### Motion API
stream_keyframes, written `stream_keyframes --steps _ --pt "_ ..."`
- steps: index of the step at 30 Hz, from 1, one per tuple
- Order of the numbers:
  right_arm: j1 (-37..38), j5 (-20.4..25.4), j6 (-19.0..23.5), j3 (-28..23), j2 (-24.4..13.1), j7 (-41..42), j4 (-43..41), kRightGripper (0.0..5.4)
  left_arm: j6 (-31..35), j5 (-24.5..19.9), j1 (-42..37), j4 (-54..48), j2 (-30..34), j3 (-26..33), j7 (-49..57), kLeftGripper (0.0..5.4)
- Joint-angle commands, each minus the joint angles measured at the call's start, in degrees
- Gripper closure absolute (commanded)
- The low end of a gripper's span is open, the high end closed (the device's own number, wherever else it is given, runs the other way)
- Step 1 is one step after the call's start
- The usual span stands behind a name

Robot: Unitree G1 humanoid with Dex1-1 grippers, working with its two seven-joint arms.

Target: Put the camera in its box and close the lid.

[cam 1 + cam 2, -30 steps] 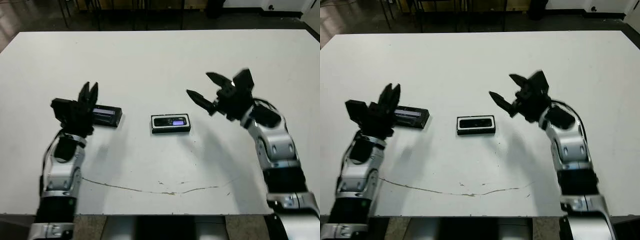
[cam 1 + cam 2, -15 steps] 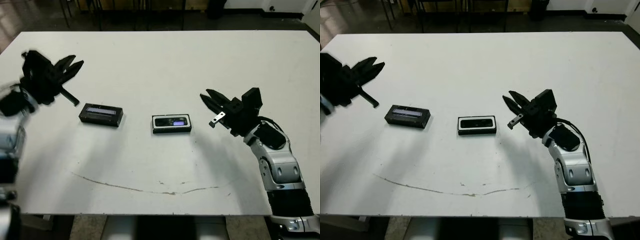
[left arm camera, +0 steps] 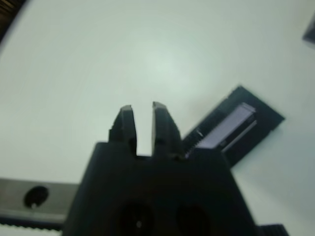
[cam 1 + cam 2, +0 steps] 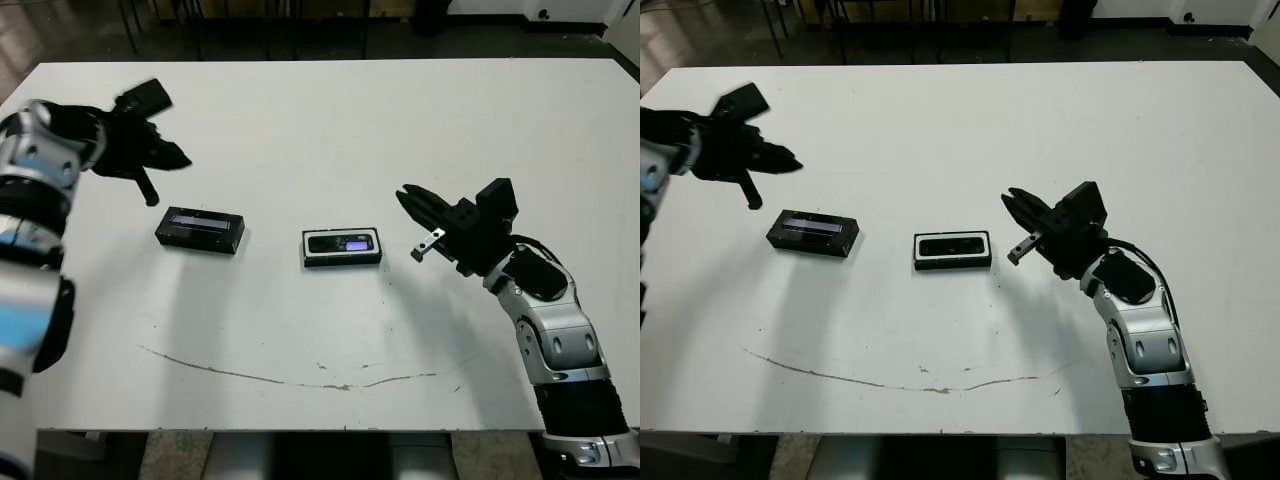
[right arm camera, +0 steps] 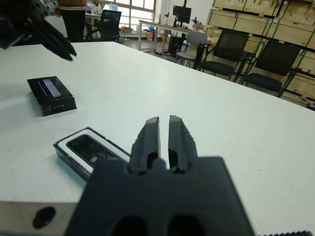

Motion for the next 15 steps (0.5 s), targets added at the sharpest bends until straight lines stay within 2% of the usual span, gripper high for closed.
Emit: stream_keyframes --steps 1,9,15 --pt "1.22 0.12 2.3 0.32 -0.89 -0.4 -0.71 5.38 -0.34 2.73 -0.66 3.62 -1.88 -1.4 0.59 5.4" --pt "1.58 0.82 1.41 0.28 -1.05 0.21 0.08 5.38 0.12 6.87 0.56 6.08 -3.81 -3.27 3.76 5.4" --pt "1.37 1.29 0.55 0.48 -0.97 1.14 1.33 5.38 -2.3 9.21 1.65 6.34 -3.44 -4.39 4.32 5.4"
